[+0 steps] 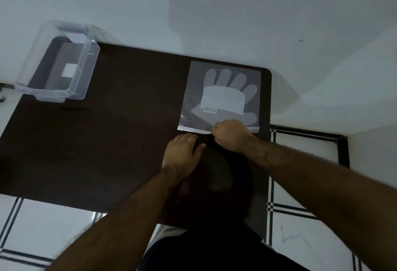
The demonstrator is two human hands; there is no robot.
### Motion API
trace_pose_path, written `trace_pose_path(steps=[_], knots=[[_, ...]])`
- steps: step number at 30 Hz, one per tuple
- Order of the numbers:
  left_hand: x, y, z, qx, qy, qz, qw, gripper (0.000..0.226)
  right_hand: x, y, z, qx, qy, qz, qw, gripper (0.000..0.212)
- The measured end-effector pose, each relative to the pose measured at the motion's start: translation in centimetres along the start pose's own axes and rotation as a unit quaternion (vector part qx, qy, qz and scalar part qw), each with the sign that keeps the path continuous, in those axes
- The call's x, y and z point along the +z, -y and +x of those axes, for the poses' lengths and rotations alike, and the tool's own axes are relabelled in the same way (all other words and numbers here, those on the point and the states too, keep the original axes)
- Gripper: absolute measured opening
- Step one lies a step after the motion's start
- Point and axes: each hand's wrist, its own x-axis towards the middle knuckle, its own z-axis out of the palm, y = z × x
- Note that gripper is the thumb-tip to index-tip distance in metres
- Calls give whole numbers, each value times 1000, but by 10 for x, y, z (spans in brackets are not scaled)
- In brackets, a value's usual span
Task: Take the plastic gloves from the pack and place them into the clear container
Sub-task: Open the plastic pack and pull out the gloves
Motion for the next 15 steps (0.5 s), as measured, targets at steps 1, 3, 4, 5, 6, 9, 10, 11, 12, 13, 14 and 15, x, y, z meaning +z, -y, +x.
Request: trace_pose_path(steps=[1, 3, 4, 5, 6, 9, 10, 11, 12, 13, 14, 15], knots=[[0, -2, 0, -16, -10, -35, 999, 43, -1, -2, 1, 14, -1, 23, 1000, 27], [0, -7, 2, -51, -23, -93, 994, 30, -4, -6, 4, 41, 1, 68, 997, 28], [-1, -10, 3, -70, -26, -115, 991, 26, -6, -8, 5, 52, 6, 92, 994, 29], [-2, -13, 6, -90, -28, -134, 987, 24, -8, -10, 7, 62, 11, 114, 992, 28], [-2, -15, 9, -108, -31, -150, 982, 24, -10, -13, 8, 68, 16, 131, 989, 27], [1, -19, 18, -148, -28, -180, 972, 25, -13, -22, 12, 73, 33, 177, 981, 22], [3, -20, 20, -156, -22, -186, 970, 26, -13, -24, 13, 74, 38, 187, 979, 21], [4, -21, 21, -159, -17, -189, 969, 26, -13, -24, 14, 75, 42, 192, 978, 20], [5, -21, 22, -156, -14, -187, 970, 27, -14, -25, 15, 74, 44, 195, 977, 20], [6, -22, 22, -148, -11, -182, 972, 27, -14, -26, 16, 72, 44, 197, 977, 21], [6, -23, 22, -133, -10, -176, 975, 28, -14, -26, 17, 71, 44, 197, 977, 21], [8, -24, 21, -109, -10, -161, 981, 29, -13, -26, 18, 72, 45, 195, 977, 22]])
